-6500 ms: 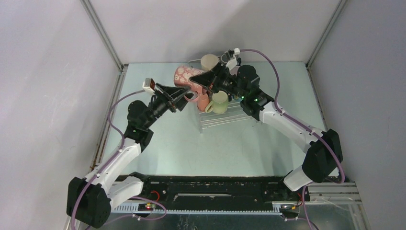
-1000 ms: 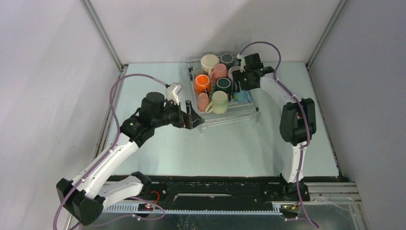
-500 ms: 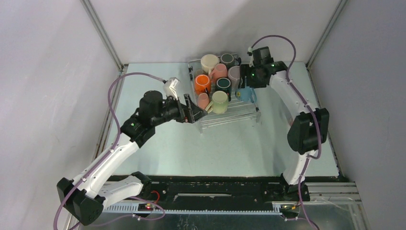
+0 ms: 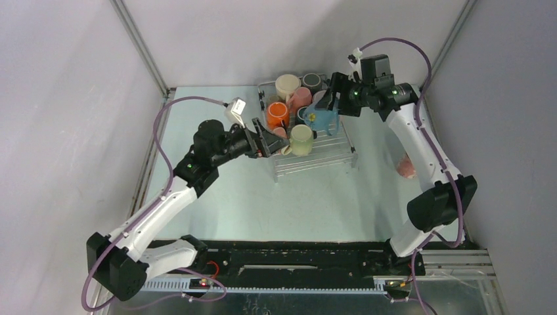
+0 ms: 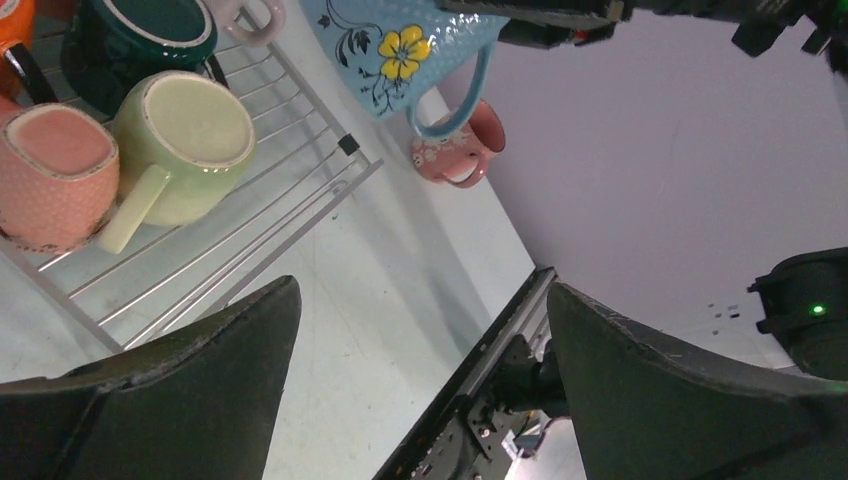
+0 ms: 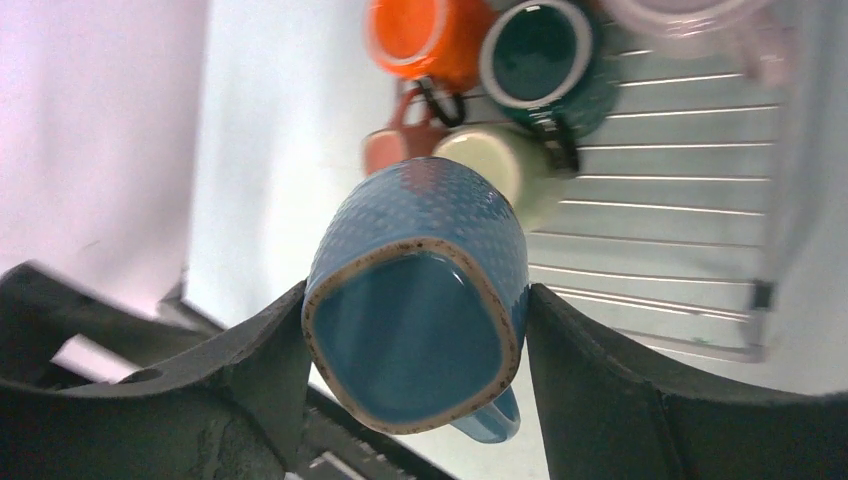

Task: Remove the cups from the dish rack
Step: Unload the cup from the dish rack, then place the cup at the center of the board.

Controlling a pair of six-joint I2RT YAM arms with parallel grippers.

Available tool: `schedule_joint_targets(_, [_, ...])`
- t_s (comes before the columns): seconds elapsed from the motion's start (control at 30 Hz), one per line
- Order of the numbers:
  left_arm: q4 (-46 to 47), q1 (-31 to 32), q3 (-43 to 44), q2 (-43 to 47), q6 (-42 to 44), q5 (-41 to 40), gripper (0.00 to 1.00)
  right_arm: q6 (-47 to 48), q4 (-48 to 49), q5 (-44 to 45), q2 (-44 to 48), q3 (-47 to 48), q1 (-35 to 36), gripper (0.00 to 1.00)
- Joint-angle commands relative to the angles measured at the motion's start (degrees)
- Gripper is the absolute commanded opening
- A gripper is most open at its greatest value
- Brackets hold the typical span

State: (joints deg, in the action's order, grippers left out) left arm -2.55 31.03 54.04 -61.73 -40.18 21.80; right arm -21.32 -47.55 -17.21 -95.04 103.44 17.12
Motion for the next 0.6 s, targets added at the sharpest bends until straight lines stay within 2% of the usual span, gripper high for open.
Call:
schedule_joint_targets(0.0, [10.4, -1.2, -3.0, -0.6, -5.2, 2.9, 1.00, -10.0, 8.2, -10.4, 4.8, -0.5, 2.4, 0.18])
schedule_joint_targets(0.23, [23.2, -3.7, -7.0, -2.2, -14.0, 6.2, 0.98, -17.5, 15.8, -15.5, 6.3, -3.6, 6.6, 0.18])
schedule_joint_targets(0.43, [28.6, -4.8, -7.8, -2.2, -16.5, 6.8, 0.94, -23.4, 23.2, -20.9, 6.7, -6.6, 7.7, 0.18])
schedule_joint_targets(0.57, [31.3, -5.2, -8.2, -1.7, -17.2, 7.0, 0.88, -25.6, 26.0, -23.1, 6.8, -8.2, 7.7, 0.18])
